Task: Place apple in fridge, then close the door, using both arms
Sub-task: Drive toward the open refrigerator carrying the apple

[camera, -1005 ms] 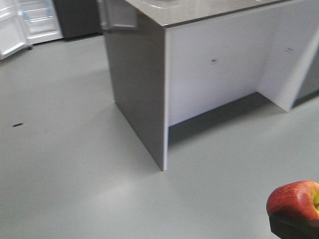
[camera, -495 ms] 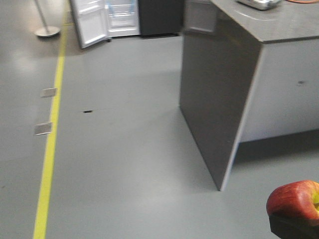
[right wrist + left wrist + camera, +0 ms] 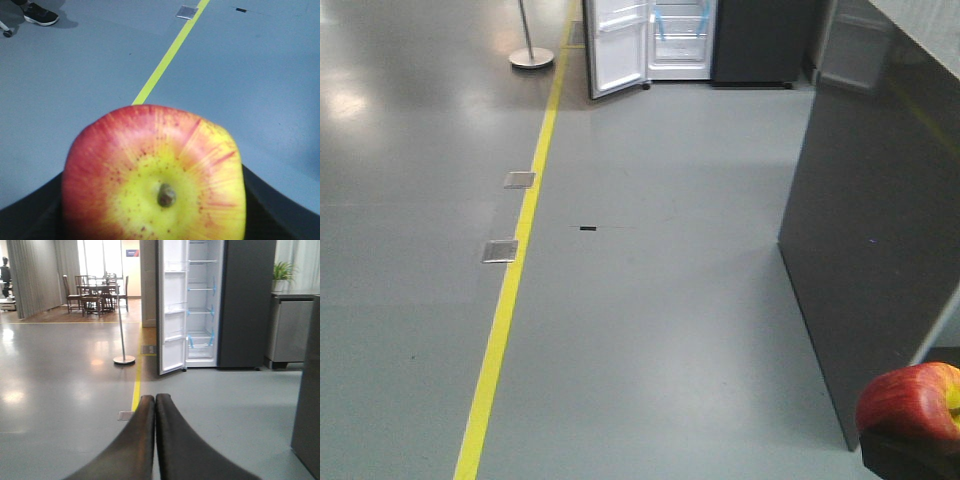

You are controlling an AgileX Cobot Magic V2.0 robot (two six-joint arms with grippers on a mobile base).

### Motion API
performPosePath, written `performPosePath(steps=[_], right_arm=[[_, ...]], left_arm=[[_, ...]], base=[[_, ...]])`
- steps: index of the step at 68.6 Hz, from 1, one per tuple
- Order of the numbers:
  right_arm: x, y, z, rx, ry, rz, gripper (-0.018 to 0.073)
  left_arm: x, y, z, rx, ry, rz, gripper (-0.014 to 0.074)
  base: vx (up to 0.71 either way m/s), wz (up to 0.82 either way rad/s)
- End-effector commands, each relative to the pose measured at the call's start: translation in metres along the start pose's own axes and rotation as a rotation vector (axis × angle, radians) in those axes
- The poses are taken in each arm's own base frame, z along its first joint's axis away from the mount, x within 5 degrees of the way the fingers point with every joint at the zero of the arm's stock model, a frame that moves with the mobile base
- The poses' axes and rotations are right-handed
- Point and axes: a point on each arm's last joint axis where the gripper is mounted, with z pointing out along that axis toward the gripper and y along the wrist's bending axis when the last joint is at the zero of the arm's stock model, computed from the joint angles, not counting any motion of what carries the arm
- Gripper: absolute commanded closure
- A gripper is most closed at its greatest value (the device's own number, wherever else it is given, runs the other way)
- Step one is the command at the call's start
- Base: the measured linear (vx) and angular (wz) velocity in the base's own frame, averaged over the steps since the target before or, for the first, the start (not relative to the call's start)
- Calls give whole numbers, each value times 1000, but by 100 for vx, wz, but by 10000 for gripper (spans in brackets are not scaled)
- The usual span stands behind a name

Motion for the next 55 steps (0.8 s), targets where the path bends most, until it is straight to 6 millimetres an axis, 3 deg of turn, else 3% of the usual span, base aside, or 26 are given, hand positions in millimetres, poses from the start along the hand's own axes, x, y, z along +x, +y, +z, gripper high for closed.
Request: performPosePath(steps=[1, 55], right_arm=[[-12, 2, -6, -4, -92, -5, 385], [-13, 2, -6, -3, -96, -5, 385]], left_arm=[[-3, 0, -1, 3, -77, -18, 603], [-3, 0, -1, 3, -77, -18, 603]], base=[[23, 27], [30, 4]])
